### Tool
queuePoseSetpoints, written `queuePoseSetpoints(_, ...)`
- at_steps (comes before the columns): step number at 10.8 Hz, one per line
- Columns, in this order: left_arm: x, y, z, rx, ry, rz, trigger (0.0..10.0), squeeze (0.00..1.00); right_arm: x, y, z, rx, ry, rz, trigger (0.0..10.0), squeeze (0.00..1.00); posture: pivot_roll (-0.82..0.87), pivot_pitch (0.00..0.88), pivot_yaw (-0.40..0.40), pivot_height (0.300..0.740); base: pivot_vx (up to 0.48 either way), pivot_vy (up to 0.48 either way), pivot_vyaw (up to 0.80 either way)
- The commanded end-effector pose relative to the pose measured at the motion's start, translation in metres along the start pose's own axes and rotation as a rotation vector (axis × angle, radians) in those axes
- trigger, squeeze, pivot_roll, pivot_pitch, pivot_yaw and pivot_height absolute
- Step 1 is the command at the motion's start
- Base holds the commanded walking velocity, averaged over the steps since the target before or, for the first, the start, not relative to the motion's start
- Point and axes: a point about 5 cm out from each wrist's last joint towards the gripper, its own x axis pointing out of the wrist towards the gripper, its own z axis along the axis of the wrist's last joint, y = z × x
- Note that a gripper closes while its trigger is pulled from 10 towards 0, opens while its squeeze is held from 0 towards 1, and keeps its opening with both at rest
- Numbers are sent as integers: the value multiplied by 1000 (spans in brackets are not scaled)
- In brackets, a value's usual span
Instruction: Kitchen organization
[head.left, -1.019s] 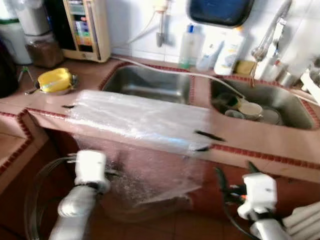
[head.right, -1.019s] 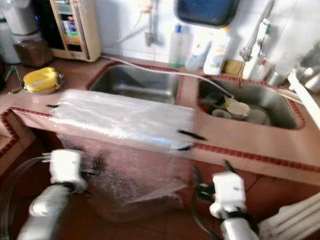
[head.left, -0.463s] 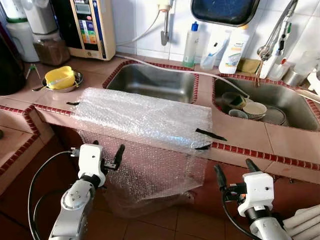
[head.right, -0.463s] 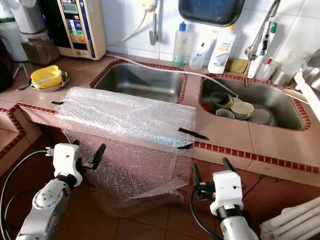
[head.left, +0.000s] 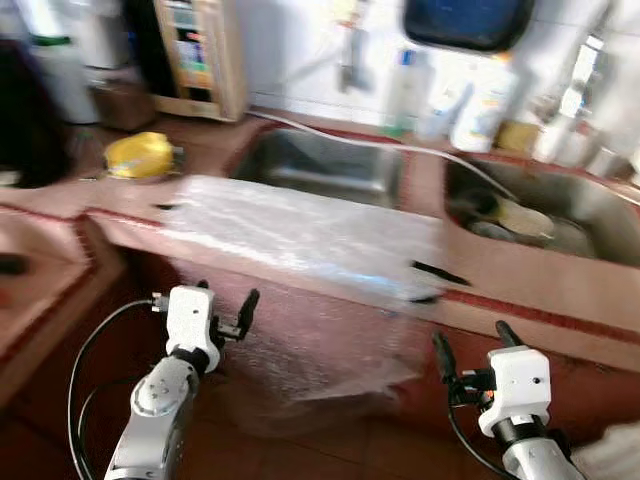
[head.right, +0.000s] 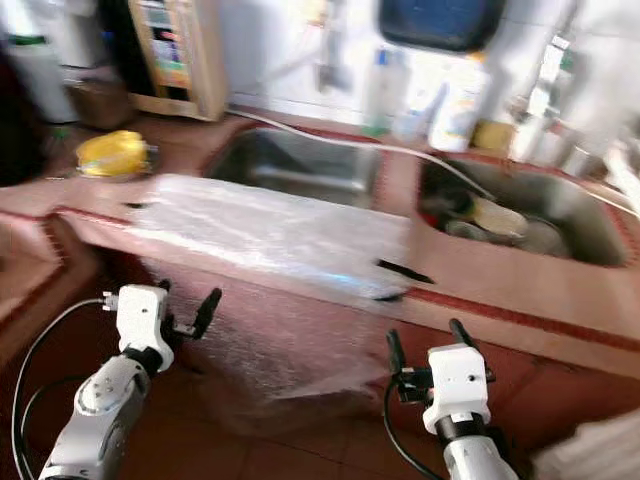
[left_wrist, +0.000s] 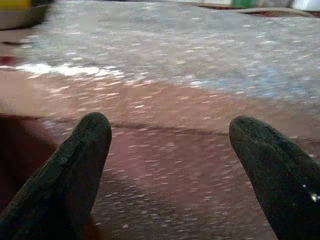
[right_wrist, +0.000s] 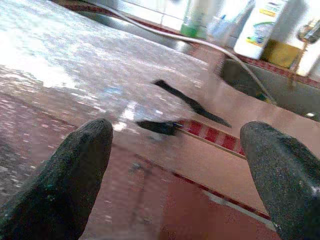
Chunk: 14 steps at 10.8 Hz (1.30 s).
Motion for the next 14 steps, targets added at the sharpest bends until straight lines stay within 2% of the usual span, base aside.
queuePoseSetpoints(1, 1, 0, 0, -3, 3, -6, 10000, 0, -1, -3, 1, -13, -8, -6, 10000, 0, -3, 0, -21, 740, 0, 360, 0)
queuePoseSetpoints(12, 3, 1, -3, 10, 19, -38, 10000, 0, -1, 1, 0, -3, -10, -21, 10000, 0, 1, 0, 1, 740, 0, 401, 0)
queuePoseSetpoints(14, 2, 0, -3, 25, 12, -44, 10000, 0, -1, 1, -1, -3, -11, -26, 10000, 0, 4, 0, 2, 740, 0, 0, 0)
